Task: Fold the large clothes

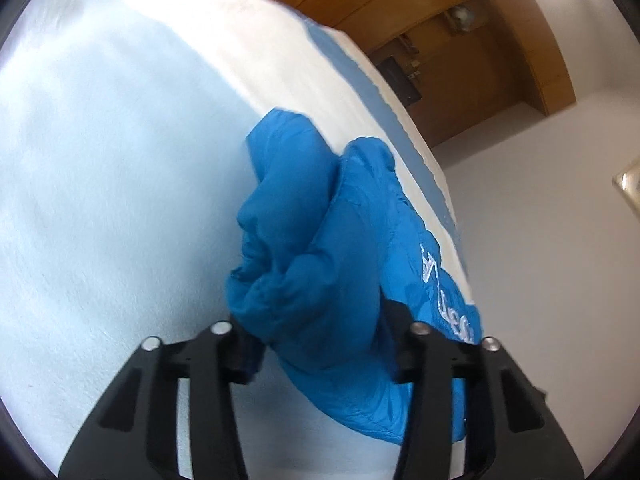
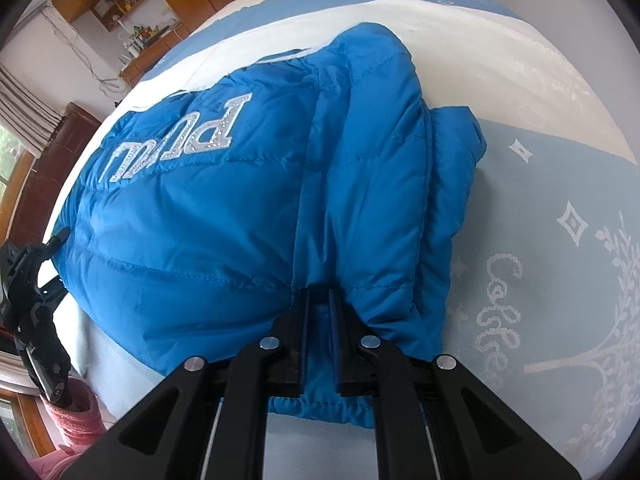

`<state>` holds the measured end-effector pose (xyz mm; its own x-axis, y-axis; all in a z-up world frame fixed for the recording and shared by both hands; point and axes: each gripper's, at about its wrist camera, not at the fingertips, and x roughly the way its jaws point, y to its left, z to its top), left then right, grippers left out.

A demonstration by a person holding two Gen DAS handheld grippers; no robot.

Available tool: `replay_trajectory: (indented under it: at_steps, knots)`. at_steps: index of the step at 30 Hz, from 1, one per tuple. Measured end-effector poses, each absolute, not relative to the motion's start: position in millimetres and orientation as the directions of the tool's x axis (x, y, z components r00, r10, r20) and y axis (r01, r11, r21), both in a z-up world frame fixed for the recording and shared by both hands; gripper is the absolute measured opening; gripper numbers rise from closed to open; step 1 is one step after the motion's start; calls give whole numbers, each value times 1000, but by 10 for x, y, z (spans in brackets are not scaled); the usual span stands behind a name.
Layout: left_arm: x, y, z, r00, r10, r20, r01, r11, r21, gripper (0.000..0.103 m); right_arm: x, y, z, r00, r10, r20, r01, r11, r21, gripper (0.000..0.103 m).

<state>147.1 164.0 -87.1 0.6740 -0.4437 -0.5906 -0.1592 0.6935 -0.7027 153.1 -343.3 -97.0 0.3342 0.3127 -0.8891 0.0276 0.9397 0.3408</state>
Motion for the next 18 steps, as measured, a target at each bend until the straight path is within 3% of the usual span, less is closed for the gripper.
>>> replay_trajectory:
  at_steps: [18]
  knots:
    - [1440, 1741, -1100, 656, -466, -594, -178, 669, -722, 37, 1553, -3456, -996, 319, 324, -891, 0, 940, 342, 8]
